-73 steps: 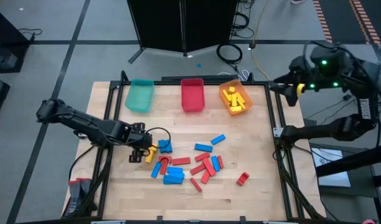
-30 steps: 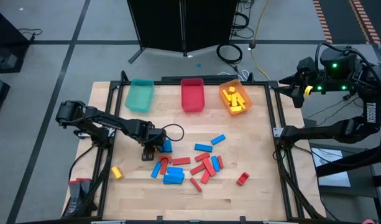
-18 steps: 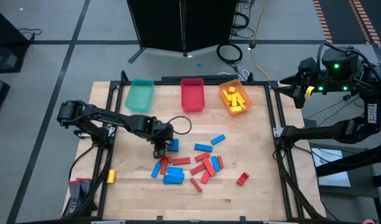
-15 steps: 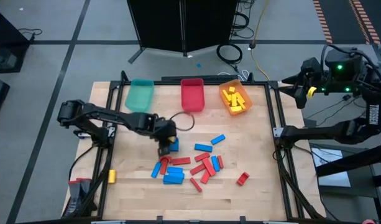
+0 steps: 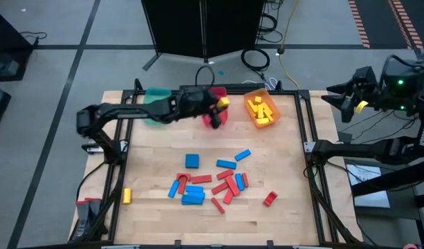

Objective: Sort blocks
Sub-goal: Put the yellow block into the orange bin

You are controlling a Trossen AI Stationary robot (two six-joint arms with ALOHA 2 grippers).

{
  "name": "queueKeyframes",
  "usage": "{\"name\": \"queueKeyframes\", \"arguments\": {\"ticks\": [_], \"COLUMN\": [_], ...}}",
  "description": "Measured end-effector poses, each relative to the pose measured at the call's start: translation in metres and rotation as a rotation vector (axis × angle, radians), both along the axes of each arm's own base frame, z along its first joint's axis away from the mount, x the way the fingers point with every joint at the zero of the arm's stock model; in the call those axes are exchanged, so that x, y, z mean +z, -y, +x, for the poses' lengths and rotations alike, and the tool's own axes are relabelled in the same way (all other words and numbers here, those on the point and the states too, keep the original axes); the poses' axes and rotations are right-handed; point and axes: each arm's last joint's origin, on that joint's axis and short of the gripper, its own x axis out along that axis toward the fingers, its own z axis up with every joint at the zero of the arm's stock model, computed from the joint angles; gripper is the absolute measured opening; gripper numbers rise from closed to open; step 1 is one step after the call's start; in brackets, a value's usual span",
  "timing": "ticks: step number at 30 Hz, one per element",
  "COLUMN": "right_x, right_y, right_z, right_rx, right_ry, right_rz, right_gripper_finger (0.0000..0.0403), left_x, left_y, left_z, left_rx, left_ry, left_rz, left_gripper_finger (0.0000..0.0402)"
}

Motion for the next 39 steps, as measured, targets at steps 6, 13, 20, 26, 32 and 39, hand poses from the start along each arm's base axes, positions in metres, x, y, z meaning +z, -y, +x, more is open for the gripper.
{"name": "queueKeyframes", "arguments": {"ticks": [6,13,20,26,32,39], "right_x": [0.0,0.0,-0.001,-0.001,-0.001,-0.001], "right_y": [-0.007,-0.013,-0.016,-0.016,-0.016,-0.016], "right_z": [-0.01,-0.02,-0.024,-0.026,-0.025,-0.025], "right_rx": [-0.012,-0.023,-0.022,-0.022,-0.022,-0.022], "right_ry": [0.039,0.076,0.088,0.09,0.09,0.09], "right_rz": [0.007,0.014,0.007,0.005,0.006,0.006], "right_gripper_finger": [0.0196,0.0196,0.0196,0.0196,0.0196,0.0196], "left_x": [0.001,-0.013,-0.043,-0.067,-0.097,-0.128], "left_y": [-0.029,-0.047,-0.06,-0.062,-0.062,-0.057], "left_z": [0.048,0.103,0.145,0.168,0.181,0.186], "left_rx": [0.034,0.039,0.049,0.063,0.089,0.141], "left_ry": [0.127,0.2,0.239,0.278,0.268,0.214], "left_rz": [0.041,0.035,-0.044,-0.123,-0.23,-0.325], "left_gripper_finger": [0.0135,0.0135,0.0135,0.0135,0.0135,0.0135]}}
